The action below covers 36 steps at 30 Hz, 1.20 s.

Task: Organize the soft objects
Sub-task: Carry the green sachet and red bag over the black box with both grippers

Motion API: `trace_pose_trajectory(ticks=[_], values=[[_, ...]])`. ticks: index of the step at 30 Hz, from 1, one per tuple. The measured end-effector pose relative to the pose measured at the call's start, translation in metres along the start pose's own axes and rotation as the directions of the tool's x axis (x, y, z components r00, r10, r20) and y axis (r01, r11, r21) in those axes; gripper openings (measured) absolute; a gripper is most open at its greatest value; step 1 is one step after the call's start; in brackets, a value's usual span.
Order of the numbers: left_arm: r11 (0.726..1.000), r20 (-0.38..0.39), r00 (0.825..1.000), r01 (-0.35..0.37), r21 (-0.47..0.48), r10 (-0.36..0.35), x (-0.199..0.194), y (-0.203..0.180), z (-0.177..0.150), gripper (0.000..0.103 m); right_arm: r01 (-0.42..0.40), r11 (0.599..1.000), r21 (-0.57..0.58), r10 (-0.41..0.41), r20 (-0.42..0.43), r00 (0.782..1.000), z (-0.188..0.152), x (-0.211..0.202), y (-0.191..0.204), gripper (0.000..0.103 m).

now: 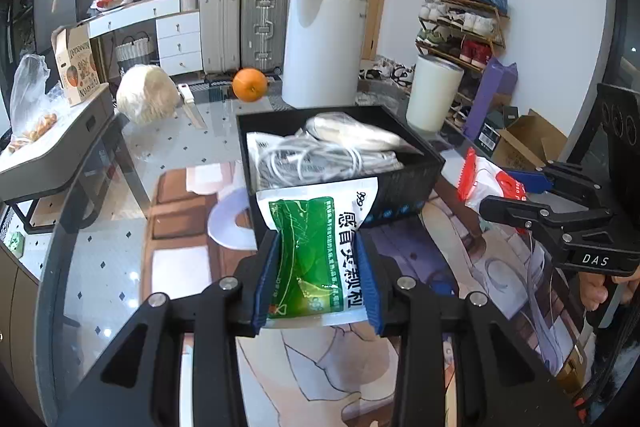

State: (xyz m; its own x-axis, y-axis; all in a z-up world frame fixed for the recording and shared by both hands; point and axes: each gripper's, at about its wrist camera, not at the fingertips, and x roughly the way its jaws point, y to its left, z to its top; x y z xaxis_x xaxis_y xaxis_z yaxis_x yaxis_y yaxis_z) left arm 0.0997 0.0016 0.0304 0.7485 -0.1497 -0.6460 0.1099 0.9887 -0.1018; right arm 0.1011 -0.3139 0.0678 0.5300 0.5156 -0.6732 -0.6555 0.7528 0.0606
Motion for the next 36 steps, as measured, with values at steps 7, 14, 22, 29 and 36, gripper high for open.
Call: trace_pose_trajectory(ticks=[7,14,22,29,36], values=[[1.0,0.018,1.0,-0.016,0.013,0.015,0.001,0.007,0.02,0.036,0.006,0.999,0.036,-0.007,0.027,1.0,0.016,0.003,-0.003,0.048],[1.0,0.019,1.0,-0.025,0.013,0.025,0.012,0.013,0.041,0.036,0.017,0.999,0.035,-0.018,0.027,0.999,0.036,0.014,-0.004,0.048],[0.999,-0.008,1.0,-0.028,0.021,0.028,0.035,0.016,0.06,0.036,0.017,0.999,0.03,-0.018,0.024,1.0,0.053,0.027,-0.005,0.048],[0.999,-0.033,0.999,-0.039,0.034,0.04,0.055,0.018,0.073,0.036,0.006,0.999,0.034,-0.006,0.002,1.0,0.064,0.049,-0.009,0.048],[0.998,-0.062,0.998,-0.03,0.047,0.033,0.075,0.017,0.078,0.036,0.0,1.0,0.028,0.001,-0.014,1.0,0.069,0.061,-0.01,0.048]])
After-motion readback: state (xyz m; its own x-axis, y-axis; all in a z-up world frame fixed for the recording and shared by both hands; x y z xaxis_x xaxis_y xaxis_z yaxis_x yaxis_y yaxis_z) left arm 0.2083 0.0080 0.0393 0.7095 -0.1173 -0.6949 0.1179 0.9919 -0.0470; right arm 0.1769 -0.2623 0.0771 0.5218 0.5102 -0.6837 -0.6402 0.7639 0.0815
